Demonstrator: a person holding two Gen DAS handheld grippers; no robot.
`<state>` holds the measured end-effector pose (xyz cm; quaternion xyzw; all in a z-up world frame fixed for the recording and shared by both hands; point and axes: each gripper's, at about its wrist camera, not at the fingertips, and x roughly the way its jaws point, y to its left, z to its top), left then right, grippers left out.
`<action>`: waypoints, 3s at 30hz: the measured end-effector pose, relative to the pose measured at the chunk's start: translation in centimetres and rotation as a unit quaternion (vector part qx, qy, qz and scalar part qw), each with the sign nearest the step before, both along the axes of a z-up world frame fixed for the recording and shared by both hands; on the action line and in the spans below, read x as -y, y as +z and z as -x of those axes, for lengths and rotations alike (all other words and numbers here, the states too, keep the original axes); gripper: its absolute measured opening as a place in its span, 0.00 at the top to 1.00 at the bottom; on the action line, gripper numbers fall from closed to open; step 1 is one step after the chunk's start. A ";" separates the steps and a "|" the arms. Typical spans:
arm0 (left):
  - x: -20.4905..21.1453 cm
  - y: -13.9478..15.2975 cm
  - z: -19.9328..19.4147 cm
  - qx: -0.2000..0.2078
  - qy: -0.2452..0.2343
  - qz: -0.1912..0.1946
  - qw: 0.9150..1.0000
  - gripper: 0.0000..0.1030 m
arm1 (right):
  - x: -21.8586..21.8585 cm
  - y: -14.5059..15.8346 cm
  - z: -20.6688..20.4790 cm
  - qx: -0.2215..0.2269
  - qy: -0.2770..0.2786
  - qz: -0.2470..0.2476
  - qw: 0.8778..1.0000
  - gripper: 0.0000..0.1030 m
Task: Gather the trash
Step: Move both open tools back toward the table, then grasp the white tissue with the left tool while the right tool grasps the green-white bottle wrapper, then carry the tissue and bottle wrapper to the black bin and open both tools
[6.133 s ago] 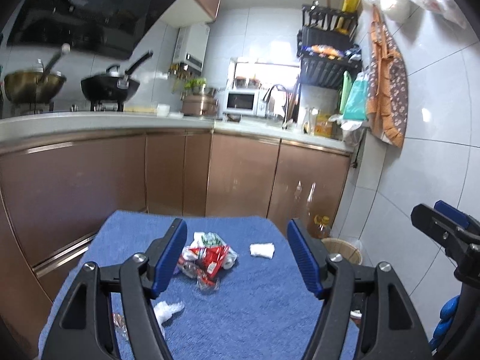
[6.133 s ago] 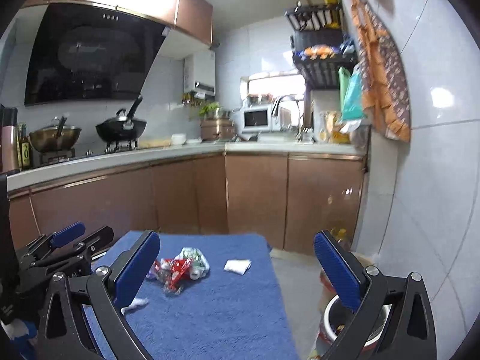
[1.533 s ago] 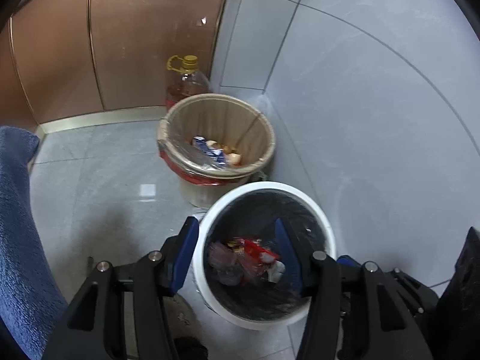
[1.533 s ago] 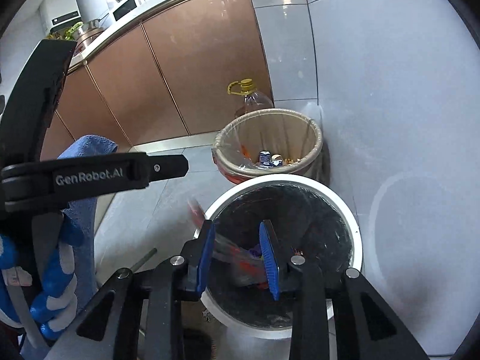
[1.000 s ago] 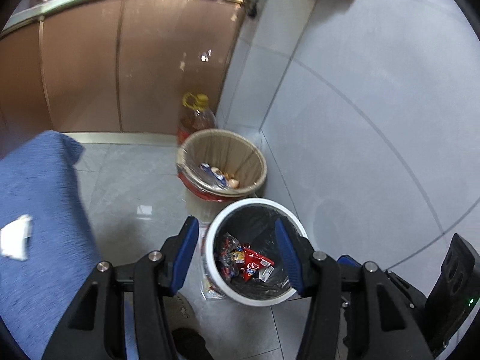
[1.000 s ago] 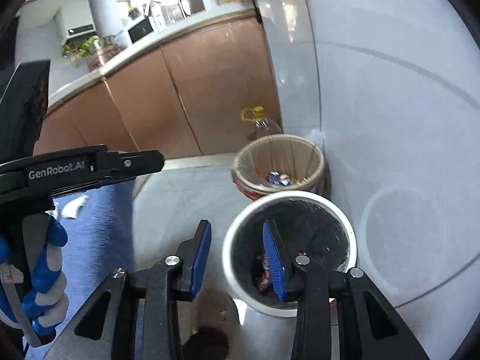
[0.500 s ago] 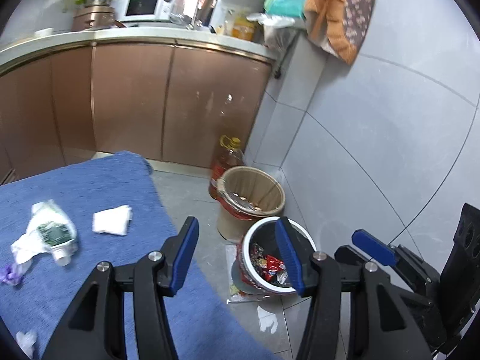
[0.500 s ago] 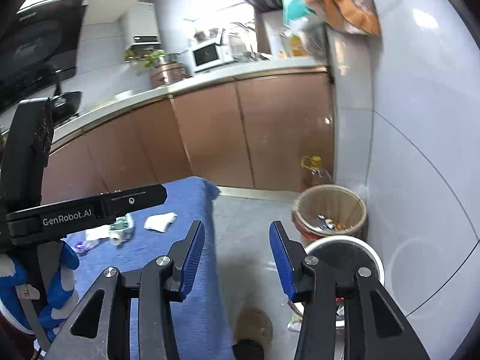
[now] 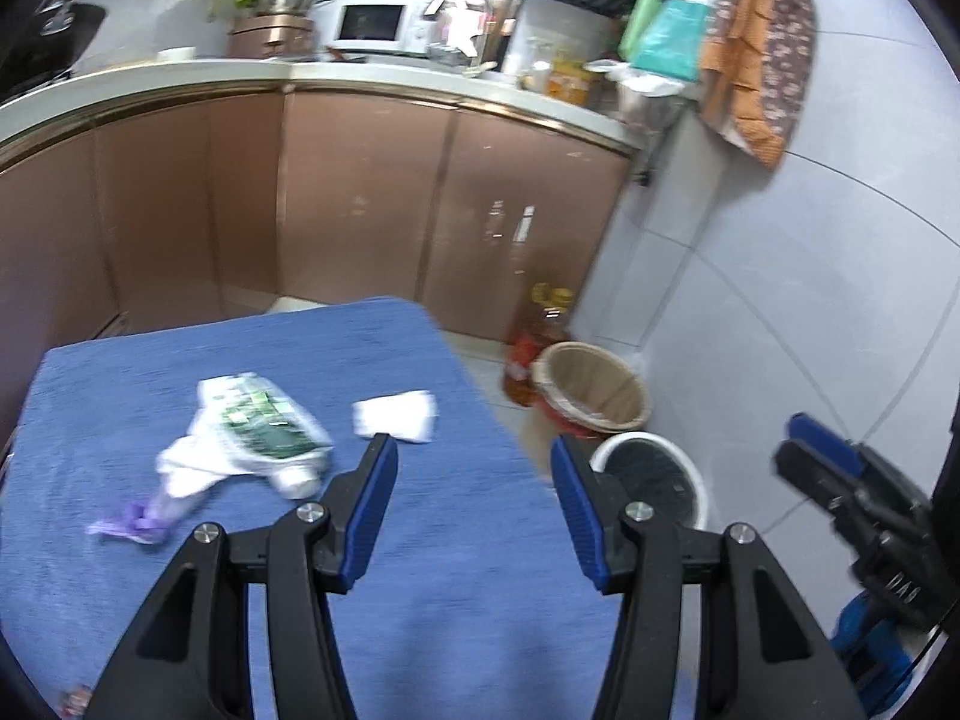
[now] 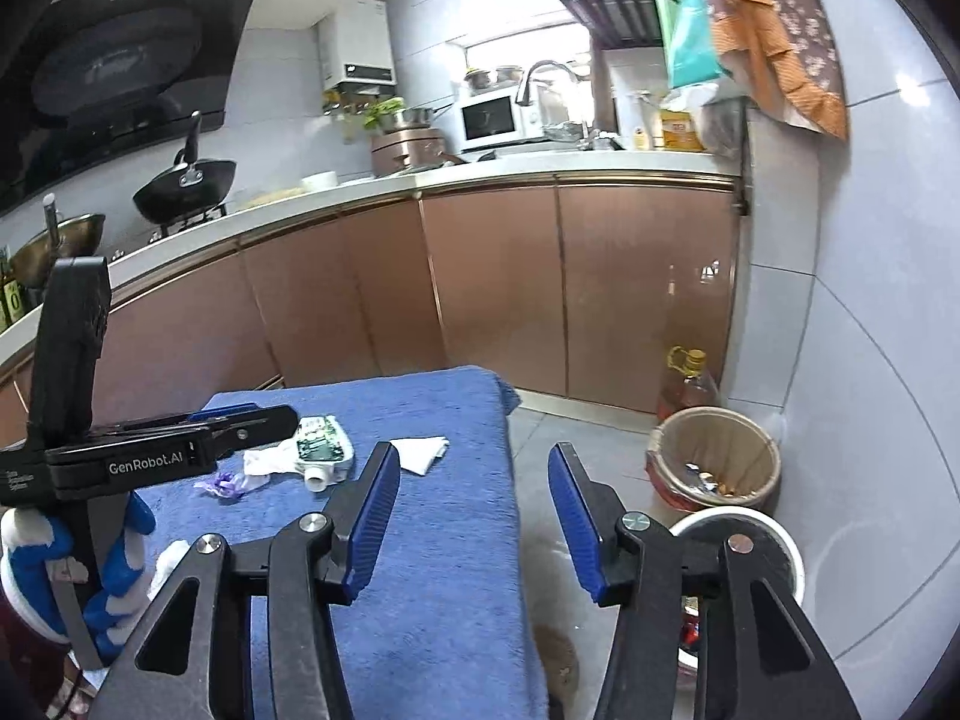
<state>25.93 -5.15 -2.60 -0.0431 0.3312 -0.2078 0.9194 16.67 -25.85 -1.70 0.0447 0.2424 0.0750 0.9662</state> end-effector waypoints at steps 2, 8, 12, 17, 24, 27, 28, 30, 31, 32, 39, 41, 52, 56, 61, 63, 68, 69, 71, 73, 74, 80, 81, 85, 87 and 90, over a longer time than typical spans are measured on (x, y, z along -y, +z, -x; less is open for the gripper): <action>-2.3 -0.7 -1.0 -0.006 0.018 -0.004 1.000 0.50 | -0.7 -0.6 -1.1 -0.007 0.008 -0.001 1.000 0.51; -9.4 -3.7 -5.0 -0.043 0.075 -0.015 0.996 0.50 | -2.9 -3.0 -4.8 -0.035 0.038 0.001 0.999 0.50; -12.3 -5.8 -7.8 -0.067 0.099 -0.029 0.992 0.50 | -4.8 -4.8 -7.7 -0.055 0.065 0.001 0.996 0.49; -14.1 -8.3 -10.8 -0.099 0.102 -0.048 0.989 0.50 | -7.6 -6.6 -11.3 -0.074 0.105 0.002 0.992 0.42; -14.6 -11.4 -14.8 -0.153 0.081 -0.060 0.983 0.50 | -12.8 -9.0 -16.1 -0.101 0.167 0.018 0.981 0.27; -14.1 -12.4 -16.3 -0.171 0.061 -0.070 0.981 0.50 | -14.9 -10.4 -17.8 -0.117 0.189 0.035 0.974 0.22; -14.1 -12.6 -16.5 -0.174 0.057 -0.074 0.980 0.50 | -15.6 -10.8 -18.3 -0.123 0.195 0.043 0.972 0.21; -13.8 -13.3 -17.1 -0.183 0.046 -0.081 0.979 0.50 | -16.7 -11.6 -19.3 -0.135 0.206 0.055 0.968 0.20; -13.7 -13.5 -17.4 -0.187 0.042 -0.082 0.978 0.50 | -17.4 -12.1 -20.0 -0.144 0.213 0.063 0.964 0.20; -13.7 -13.8 -17.6 -0.192 0.038 -0.081 0.977 0.51 | -17.8 -12.4 -20.5 -0.151 0.217 0.068 0.962 0.20; -14.1 -14.9 -18.7 -0.208 0.016 -0.063 0.976 0.55 | -20.3 -13.8 -24.1 -0.198 0.260 0.103 0.939 0.19; -14.4 -14.9 -18.9 -0.211 0.013 -0.055 0.976 0.58 | -20.6 -14.3 -25.1 -0.216 0.273 0.106 0.931 0.19; -13.3 -14.6 -19.2 -0.201 -0.013 -0.077 0.976 0.76 | -21.2 -15.2 -26.9 -0.234 0.291 0.105 0.922 0.23; -12.4 -14.6 -19.3 -0.199 -0.014 -0.085 0.976 0.80 | -21.5 -15.3 -27.1 -0.238 0.295 0.110 0.919 0.22; -12.4 -14.7 -19.5 -0.200 -0.008 -0.088 0.976 0.85 | -21.4 -15.4 -27.1 -0.236 0.301 0.107 0.918 0.22; -12.4 -14.7 -19.7 -0.201 -0.005 -0.090 0.976 0.85 | -21.2 -15.4 -27.2 -0.235 0.304 0.104 0.917 0.22; -12.7 -14.7 -19.9 -0.200 -0.004 -0.088 0.976 0.85 | -21.2 -15.8 -27.4 -0.239 0.310 0.110 0.914 0.22; -12.7 -14.7 -20.0 -0.200 -0.004 -0.088 0.976 0.85 | -21.3 -15.9 -27.4 -0.239 0.311 0.113 0.913 0.22; -12.9 -14.8 -19.9 -0.199 -0.003 -0.087 0.976 0.87 | -21.4 -16.0 -27.5 -0.237 0.310 0.119 0.913 0.22; -13.0 -14.8 -19.8 -0.199 -0.001 -0.086 0.976 0.89 | -21.4 -16.1 -27.6 -0.239 0.310 0.117 0.913 0.22; -13.1 -14.8 -19.8 -0.199 0.000 -0.084 0.977 0.90 | -21.5 -16.1 -27.6 -0.239 0.309 0.118 0.913 0.22; -13.1 -14.5 -19.3 -0.192 0.005 -0.088 0.977 0.95 | -21.1 -15.4 -26.9 -0.218 0.293 0.111 0.924 0.23; -13.1 -14.4 -19.1 -0.189 0.008 -0.090 0.978 0.96 | -20.8 -15.1 -26.7 -0.215 0.291 0.105 0.926 0.23; -13.1 -12.9 -18.4 -0.173 0.020 -0.079 0.981 0.97 | -19.0 -13.2 -25.1 -0.191 0.277 0.078 0.938 0.23; -13.2 -11.9 -18.0 -0.165 0.026 -0.071 0.983 0.97 | -18.2 -12.3 -23.9 -0.180 0.273 0.071 0.942 0.23; -13.1 -10.3 -17.3 -0.155 0.031 -0.061 0.986 0.97 | -17.0 -10.8 -22.2 -0.167 0.265 0.060 0.948 0.23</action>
